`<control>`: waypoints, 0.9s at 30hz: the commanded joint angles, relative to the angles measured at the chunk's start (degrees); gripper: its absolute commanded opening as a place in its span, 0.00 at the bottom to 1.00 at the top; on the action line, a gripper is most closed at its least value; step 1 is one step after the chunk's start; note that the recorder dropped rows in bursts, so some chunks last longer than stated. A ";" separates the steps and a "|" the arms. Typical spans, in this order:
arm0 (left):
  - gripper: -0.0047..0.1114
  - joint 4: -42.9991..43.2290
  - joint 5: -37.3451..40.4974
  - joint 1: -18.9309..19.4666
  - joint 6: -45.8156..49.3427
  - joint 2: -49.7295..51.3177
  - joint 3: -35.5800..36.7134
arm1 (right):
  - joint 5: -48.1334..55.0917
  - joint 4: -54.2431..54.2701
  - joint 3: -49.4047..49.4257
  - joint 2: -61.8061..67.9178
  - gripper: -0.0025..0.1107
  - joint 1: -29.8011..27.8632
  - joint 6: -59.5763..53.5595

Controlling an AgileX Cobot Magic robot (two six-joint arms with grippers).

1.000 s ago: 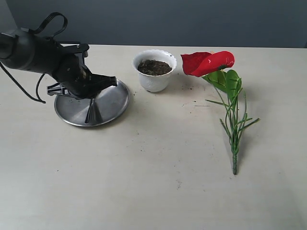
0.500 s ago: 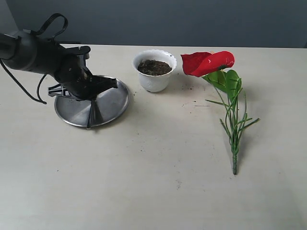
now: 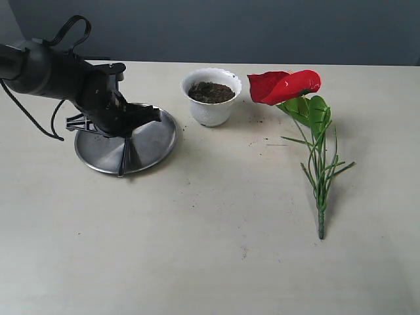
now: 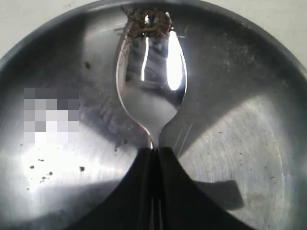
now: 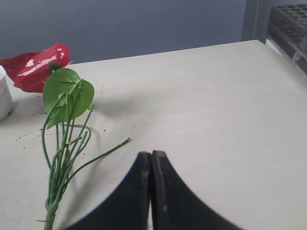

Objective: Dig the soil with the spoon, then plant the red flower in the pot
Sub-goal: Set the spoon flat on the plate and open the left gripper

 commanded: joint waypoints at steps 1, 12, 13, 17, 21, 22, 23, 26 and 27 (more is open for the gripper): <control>0.04 -1.80 4.87 -0.05 2.46 2.05 1.06 | -0.58 -0.21 0.11 -0.24 0.02 0.02 -0.06; 0.04 -1.80 6.92 -0.05 5.15 1.57 1.06 | -0.58 -0.21 0.11 -0.24 0.02 0.02 -0.06; 0.04 -1.80 6.93 -0.05 5.15 1.29 1.06 | -0.58 -0.21 0.11 -0.24 0.02 0.02 -0.06; 0.04 -1.40 7.06 -0.05 5.15 -0.33 1.06 | -0.58 -0.21 0.11 -0.24 0.02 0.02 -0.06; 0.04 -0.26 7.06 -0.05 5.15 -1.55 1.06 | -0.58 -0.21 0.11 -0.24 0.02 0.02 -0.06; 0.04 -0.13 7.06 -0.05 5.15 -1.79 1.06 | -0.58 -0.21 0.11 -0.24 0.02 0.02 -0.06; 0.04 -0.13 7.06 -0.05 5.15 -1.79 1.06 | -0.58 -0.21 0.11 -0.24 0.02 0.02 -0.06; 0.04 -0.37 6.34 -0.05 5.15 -1.78 1.06 | -0.58 -0.21 0.11 -0.24 0.02 0.02 -0.06; 0.05 -0.51 6.03 -0.05 5.15 -1.78 1.06 | -0.58 -0.21 0.11 -0.24 0.02 0.02 -0.06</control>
